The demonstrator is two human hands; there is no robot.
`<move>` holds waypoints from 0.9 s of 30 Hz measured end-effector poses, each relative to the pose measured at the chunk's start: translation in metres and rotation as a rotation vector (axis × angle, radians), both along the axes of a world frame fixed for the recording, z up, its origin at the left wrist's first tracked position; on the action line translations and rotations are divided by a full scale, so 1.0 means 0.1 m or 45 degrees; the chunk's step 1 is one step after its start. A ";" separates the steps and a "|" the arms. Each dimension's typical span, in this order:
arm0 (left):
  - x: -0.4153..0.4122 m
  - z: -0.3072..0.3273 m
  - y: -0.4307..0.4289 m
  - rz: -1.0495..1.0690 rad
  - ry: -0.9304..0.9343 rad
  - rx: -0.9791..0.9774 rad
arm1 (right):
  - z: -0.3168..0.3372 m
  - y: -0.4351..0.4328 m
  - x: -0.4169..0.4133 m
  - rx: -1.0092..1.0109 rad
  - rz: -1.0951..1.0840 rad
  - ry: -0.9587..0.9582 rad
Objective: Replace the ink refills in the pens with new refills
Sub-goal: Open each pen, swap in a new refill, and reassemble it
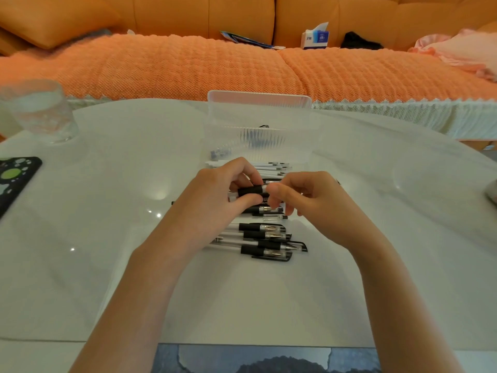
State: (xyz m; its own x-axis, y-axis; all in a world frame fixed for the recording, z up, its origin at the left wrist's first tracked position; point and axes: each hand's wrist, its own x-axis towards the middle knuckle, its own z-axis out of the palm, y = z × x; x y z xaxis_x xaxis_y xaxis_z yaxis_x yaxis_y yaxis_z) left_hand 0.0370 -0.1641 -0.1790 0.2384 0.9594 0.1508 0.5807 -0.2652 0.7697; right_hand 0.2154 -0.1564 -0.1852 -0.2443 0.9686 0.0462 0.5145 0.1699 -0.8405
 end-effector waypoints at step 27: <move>-0.30 0.03 0.03 0.228 0.026 -0.038 | -0.09 -0.05 0.13 -0.032 0.004 -0.377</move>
